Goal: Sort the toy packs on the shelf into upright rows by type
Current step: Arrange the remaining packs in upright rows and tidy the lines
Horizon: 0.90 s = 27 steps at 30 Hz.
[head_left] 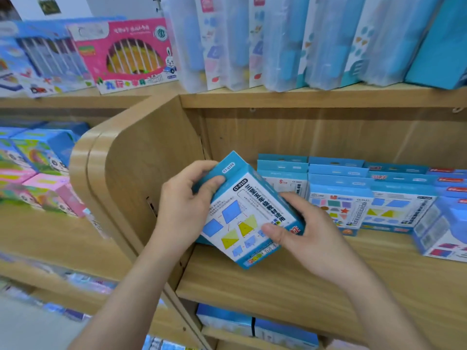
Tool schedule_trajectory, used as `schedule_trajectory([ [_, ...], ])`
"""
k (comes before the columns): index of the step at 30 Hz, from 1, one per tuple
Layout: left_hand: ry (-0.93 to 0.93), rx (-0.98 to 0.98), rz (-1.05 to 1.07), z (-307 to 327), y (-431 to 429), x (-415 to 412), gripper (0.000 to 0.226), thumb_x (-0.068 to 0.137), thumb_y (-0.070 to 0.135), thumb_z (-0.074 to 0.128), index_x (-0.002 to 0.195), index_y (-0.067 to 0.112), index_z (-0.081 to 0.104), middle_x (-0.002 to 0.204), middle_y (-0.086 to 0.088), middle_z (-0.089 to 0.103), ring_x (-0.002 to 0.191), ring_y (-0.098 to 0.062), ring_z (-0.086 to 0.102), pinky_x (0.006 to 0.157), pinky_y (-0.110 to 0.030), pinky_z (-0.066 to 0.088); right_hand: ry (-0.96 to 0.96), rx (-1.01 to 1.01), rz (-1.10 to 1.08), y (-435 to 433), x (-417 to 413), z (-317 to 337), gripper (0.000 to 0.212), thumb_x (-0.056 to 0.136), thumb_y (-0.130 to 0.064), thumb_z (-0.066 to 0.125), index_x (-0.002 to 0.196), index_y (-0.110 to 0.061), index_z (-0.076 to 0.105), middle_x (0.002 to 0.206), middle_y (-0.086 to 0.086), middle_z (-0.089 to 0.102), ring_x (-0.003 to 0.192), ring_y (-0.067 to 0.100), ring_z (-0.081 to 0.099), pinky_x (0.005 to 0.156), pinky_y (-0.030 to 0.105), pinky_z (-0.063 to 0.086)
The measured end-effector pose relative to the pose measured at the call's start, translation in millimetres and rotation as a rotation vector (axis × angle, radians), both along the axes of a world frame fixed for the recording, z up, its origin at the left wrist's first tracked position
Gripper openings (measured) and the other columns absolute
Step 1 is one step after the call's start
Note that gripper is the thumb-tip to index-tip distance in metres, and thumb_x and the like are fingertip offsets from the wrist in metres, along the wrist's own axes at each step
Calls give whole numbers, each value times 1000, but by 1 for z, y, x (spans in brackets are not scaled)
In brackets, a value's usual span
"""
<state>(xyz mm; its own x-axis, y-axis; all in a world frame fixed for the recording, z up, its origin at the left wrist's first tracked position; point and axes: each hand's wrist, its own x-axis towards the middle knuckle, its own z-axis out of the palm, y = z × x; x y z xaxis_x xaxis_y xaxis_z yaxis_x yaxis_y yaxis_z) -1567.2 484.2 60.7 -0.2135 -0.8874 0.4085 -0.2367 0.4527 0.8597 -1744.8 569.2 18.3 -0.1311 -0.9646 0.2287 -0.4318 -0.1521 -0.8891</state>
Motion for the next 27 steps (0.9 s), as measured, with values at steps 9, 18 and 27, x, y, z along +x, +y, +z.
schedule_trajectory([
  [9,-181,-172,84,-21,-19,3,38,81,-6,58,91,30,62,93,8,65,85,-10,59,72,-17,47,-220,109,-92,10,-22,-31,32,74,-39,67,104,-28,61,96,-20,71,89,-1,67,70,17,52],
  [18,-1088,-188,42,-83,-43,-7,62,88,16,51,145,32,31,152,7,33,138,-16,31,110,-35,31,-318,234,-162,26,-53,-45,44,69,-42,66,108,-25,63,98,-10,74,94,7,68,84,37,56],
  [27,-458,-367,371,-12,-18,4,8,91,18,58,97,18,64,70,3,66,58,-15,56,55,-31,45,-463,114,-169,37,-67,-47,73,45,-71,78,104,-29,69,104,-6,73,97,12,69,82,29,55],
])
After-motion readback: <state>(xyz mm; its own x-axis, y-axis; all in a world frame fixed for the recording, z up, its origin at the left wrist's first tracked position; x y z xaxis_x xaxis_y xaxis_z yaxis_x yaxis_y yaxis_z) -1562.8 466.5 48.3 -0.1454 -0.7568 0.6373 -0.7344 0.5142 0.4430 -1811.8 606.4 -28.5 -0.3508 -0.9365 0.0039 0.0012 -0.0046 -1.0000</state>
